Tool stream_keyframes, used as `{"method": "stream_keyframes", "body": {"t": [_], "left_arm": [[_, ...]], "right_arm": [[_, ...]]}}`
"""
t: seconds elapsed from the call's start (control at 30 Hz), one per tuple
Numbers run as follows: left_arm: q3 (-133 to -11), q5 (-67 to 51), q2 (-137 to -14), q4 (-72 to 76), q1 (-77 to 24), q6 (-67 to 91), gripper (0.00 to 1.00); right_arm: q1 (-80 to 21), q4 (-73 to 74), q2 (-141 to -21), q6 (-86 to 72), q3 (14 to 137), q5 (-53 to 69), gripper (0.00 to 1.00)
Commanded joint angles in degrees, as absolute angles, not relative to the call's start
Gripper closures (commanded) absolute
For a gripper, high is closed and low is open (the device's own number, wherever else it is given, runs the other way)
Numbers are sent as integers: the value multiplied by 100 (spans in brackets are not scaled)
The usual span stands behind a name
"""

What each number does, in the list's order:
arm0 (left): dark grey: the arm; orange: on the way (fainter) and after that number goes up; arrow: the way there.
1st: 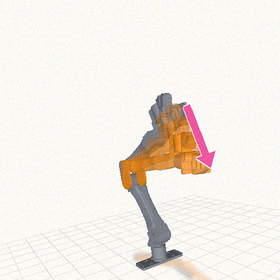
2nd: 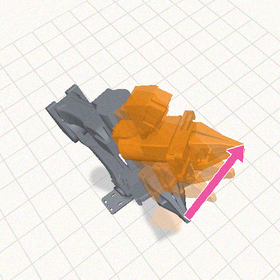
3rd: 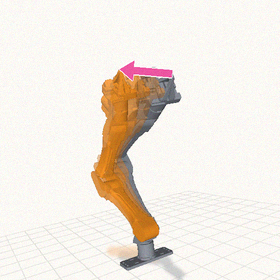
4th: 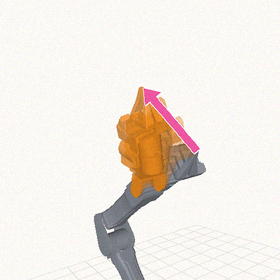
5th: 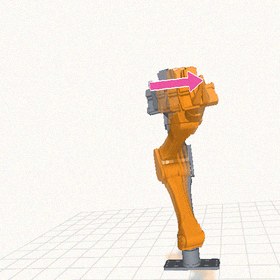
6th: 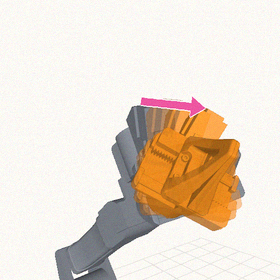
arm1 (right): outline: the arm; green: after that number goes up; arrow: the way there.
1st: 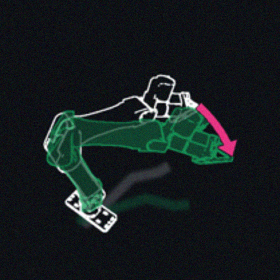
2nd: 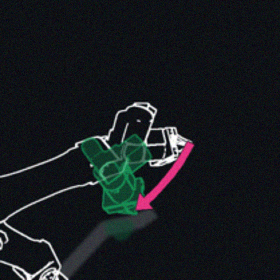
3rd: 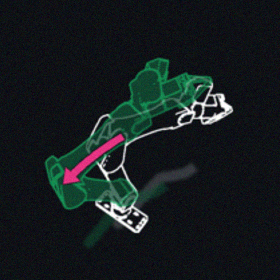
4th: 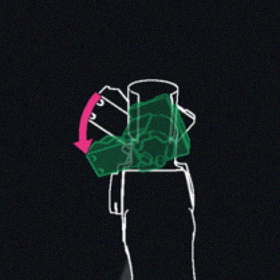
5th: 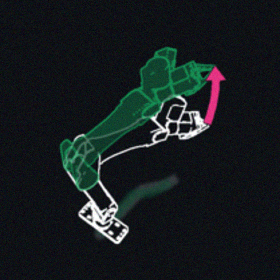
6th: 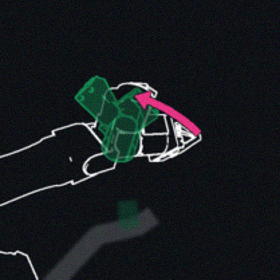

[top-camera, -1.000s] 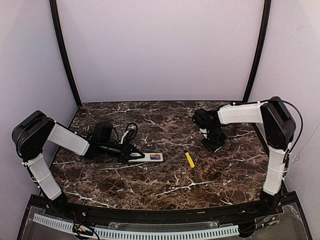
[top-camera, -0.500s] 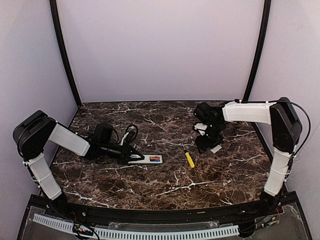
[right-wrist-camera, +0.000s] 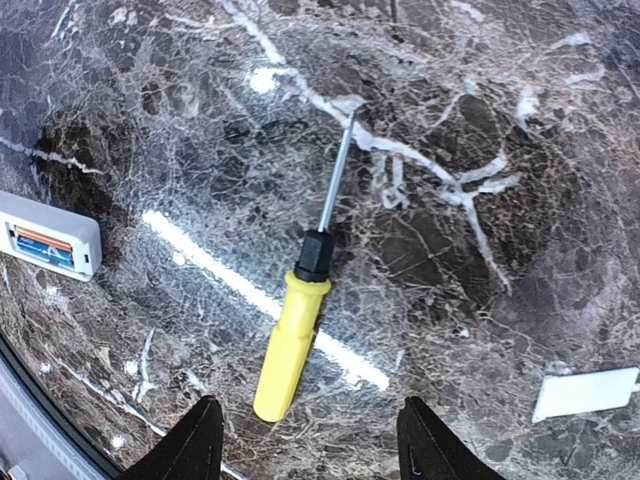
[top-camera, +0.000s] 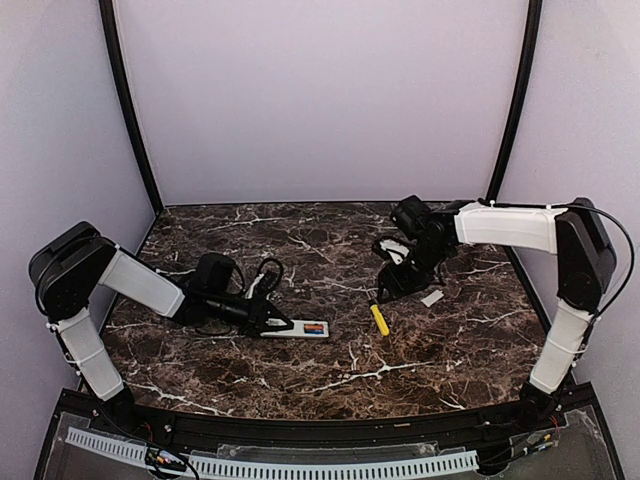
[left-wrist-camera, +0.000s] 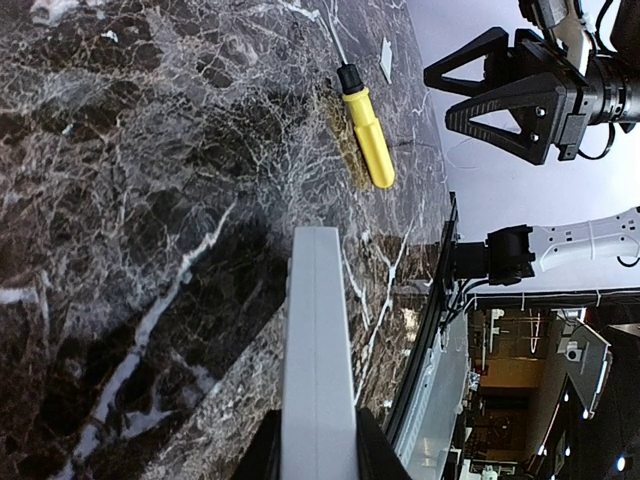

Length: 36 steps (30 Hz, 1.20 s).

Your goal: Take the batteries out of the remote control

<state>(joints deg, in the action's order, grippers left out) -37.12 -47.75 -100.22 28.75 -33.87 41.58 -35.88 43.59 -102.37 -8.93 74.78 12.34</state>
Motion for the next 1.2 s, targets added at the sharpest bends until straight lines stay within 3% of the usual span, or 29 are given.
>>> {"method": "stream_keyframes", "body": {"t": [0.0,0.43,0.7,0.97,1.17], "left_arm": [[-3687,-4475,-9961,2450,-3428,4102,97],[-3447,-4107,-9852,2208,-3426,4217,71],[-3412,-3928,-9749,1936,-3435,4119,42],[-3579,-3554,-9501,1249,-3427,3687,31],[-3762,-3027,-9134,508,-3430,3243,5]], "right_arm": [[-3735,3986,-10137,-1099,7254,1645,42],[-4094,3975,-10521,-1162,7231,1200,44],[-4298,4053,-10749,-1169,7242,851,47],[-4386,4157,-10898,-1092,7203,467,52],[-4457,4221,-10967,-1085,7207,214,58]]}}
